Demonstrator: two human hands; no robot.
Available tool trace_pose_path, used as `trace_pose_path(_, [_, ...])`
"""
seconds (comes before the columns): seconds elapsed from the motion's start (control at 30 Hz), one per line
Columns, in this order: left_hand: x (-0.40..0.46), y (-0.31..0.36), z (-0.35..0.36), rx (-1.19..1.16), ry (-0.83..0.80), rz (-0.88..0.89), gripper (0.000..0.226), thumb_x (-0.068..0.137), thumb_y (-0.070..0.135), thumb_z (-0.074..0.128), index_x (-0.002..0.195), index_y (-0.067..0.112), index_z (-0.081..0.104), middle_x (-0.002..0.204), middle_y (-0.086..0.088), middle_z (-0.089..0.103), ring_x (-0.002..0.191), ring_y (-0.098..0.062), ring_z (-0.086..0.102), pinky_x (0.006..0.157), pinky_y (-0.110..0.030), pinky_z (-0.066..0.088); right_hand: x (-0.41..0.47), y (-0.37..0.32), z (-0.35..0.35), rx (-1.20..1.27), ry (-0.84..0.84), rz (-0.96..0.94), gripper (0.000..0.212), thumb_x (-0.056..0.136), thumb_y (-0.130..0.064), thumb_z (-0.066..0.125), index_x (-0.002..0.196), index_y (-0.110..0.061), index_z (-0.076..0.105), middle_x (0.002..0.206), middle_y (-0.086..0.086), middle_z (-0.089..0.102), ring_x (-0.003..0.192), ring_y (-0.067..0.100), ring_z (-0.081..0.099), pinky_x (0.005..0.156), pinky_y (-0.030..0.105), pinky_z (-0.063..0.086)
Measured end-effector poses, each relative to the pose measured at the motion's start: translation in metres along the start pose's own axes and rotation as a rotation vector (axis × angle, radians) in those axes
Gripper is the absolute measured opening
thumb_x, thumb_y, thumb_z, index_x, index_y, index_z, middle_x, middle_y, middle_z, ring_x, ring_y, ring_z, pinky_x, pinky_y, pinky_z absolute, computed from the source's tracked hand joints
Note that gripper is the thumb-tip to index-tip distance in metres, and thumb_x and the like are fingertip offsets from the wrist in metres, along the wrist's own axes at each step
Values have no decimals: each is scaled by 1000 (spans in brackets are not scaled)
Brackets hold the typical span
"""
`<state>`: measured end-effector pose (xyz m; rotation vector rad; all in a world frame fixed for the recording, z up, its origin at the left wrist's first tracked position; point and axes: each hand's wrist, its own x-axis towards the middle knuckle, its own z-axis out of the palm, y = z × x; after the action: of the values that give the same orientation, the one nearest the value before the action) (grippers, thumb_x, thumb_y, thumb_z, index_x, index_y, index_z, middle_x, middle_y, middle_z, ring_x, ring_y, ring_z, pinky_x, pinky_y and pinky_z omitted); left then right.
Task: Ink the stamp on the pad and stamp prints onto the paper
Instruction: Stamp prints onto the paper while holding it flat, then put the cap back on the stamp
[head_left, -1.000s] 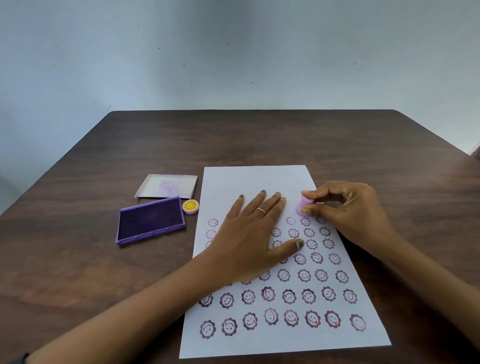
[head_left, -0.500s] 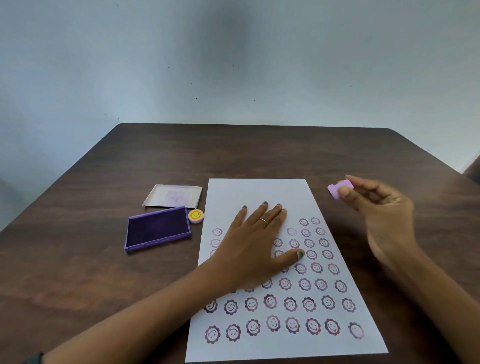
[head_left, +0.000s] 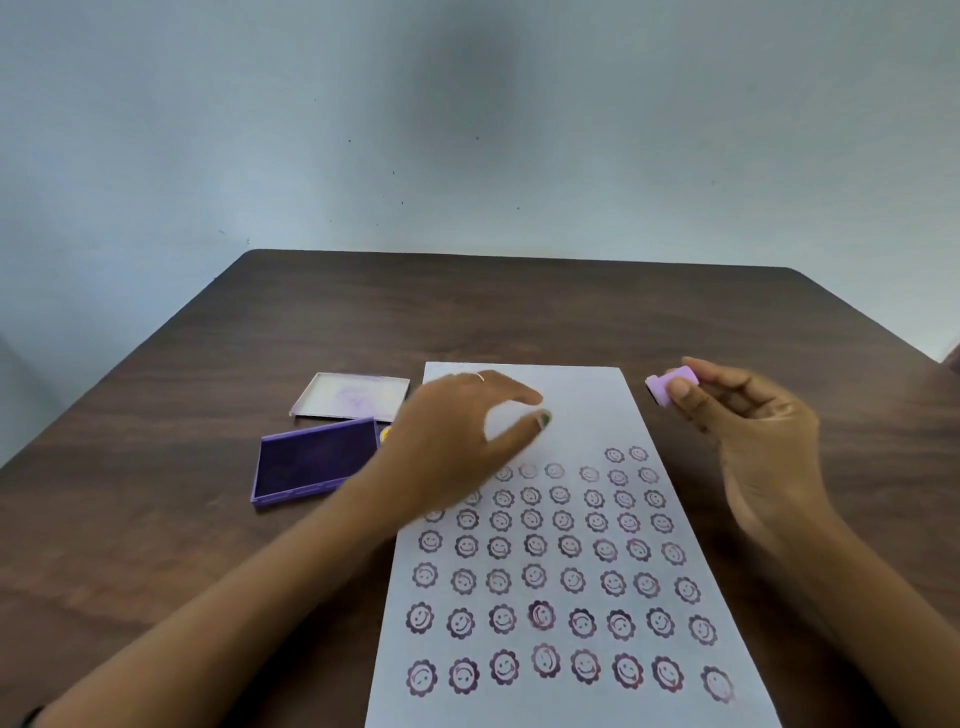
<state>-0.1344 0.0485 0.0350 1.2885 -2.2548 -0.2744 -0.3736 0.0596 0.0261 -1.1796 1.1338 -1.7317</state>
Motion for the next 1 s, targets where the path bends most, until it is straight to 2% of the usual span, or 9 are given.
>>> trace_pose_path(0.07, [3, -14, -14, 35, 23, -19, 42, 90, 56, 40, 112, 31, 65, 117, 10, 67, 102, -6, 59, 82, -25, 43, 1, -4, 12, 17, -34, 17, 42, 59, -24, 78, 97, -9, 69, 88, 7, 75, 93, 29, 69, 89, 37, 54])
trace_pose_path(0.13, [5, -28, -26, 51, 28, -48, 38, 90, 54, 45, 109, 30, 66, 113, 10, 69, 96, -6, 61, 79, -29, 47, 3, -7, 28, 59, -85, 33, 38, 60, -22, 78, 96, -10, 69, 87, 7, 76, 91, 27, 70, 87, 35, 55])
trace_pose_path(0.37, [5, -58, -48, 64, -86, -145, 36, 81, 55, 58, 107, 32, 67, 98, 18, 67, 94, -3, 59, 86, -36, 51, 18, -13, 88, 200, -213, 89, 36, 61, -14, 76, 96, -5, 68, 85, 11, 75, 89, 31, 70, 82, 31, 56])
trace_pose_path(0.57, [3, -67, -59, 92, -233, -186, 29, 72, 58, 67, 94, 38, 66, 104, 20, 63, 101, -5, 52, 85, -33, 44, 14, 3, 94, 133, -212, 120, 36, 60, -17, 75, 94, -8, 69, 94, 17, 73, 92, 32, 69, 88, 39, 55])
trace_pose_path(0.67, [2, -68, -60, 198, -304, -200, 33, 71, 59, 67, 95, 37, 65, 106, 21, 58, 103, -8, 48, 88, -33, 37, 15, 7, 86, 105, -183, 132, 36, 60, -18, 75, 95, -8, 69, 95, 17, 72, 93, 31, 69, 90, 42, 53])
trace_pose_path(0.83, [-1, -69, -60, 325, -323, -189, 30, 70, 60, 65, 92, 40, 60, 91, 24, 44, 98, -7, 38, 91, -32, 28, 15, 6, 84, 73, -180, 108, 35, 60, -20, 75, 93, -10, 70, 91, 14, 74, 89, 28, 70, 85, 36, 56])
trace_pose_path(1.0, [-2, -70, -60, 346, -331, -192, 25, 72, 58, 65, 90, 42, 58, 98, 20, 53, 99, -8, 40, 98, -35, 28, 12, 6, 88, 24, -206, 57, 32, 58, -19, 77, 89, -13, 71, 84, 4, 76, 81, 18, 72, 69, 18, 55])
